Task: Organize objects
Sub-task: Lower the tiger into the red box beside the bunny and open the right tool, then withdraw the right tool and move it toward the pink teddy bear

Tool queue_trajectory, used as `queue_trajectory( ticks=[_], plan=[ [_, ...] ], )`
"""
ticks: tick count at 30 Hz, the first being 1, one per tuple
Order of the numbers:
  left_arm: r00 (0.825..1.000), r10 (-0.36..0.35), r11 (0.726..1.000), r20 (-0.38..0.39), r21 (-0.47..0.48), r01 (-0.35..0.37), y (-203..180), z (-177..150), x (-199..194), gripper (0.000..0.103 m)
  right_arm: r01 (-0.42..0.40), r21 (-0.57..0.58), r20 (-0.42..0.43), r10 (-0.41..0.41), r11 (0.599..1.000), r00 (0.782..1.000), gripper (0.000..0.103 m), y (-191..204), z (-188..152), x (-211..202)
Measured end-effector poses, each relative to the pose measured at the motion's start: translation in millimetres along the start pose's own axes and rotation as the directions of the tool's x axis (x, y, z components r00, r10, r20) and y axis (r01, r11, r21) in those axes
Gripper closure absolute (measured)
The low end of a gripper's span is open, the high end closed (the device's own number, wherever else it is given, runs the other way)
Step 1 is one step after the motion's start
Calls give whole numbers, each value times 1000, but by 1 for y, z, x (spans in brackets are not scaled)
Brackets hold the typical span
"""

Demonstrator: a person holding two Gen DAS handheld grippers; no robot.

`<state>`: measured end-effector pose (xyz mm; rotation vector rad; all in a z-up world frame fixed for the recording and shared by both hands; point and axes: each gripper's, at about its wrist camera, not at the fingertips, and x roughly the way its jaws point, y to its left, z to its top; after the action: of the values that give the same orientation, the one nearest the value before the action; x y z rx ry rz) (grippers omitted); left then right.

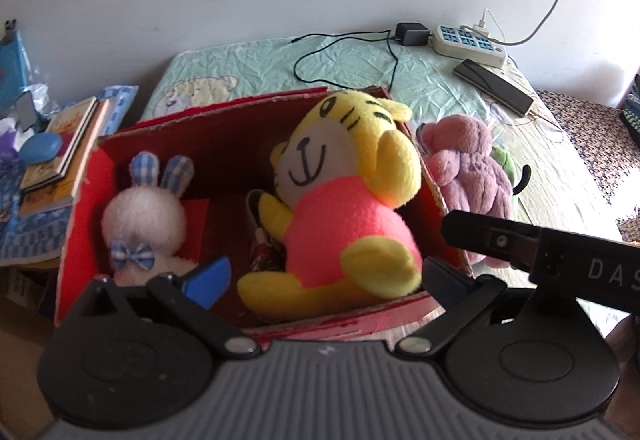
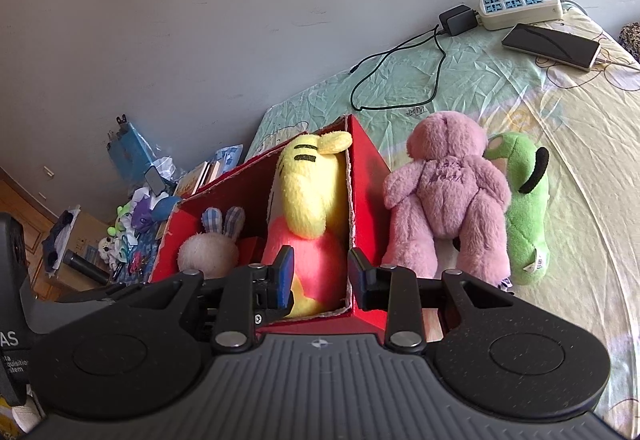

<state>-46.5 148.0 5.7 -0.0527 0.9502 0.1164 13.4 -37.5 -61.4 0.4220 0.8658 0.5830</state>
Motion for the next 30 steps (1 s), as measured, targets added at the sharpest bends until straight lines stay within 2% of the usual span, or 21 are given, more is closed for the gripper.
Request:
queue_trajectory(
  ticks=[12,21,30],
  plan=[
    [996,83,996,-13,-43,-84,-28,-12,-12,2,-59,-19,-41,58,998,997,69,-20,2,-14],
    [993,109,991,-42,-68,-112,-51,-23,-9,2,-92,-27,-82,90,995,993,69,-39,1,-20],
    [989,117,992,-89,-44,-121,-83,-33,4,2,-96,-1,-120,95,995,988,69,-66,-4,-27]
  ],
)
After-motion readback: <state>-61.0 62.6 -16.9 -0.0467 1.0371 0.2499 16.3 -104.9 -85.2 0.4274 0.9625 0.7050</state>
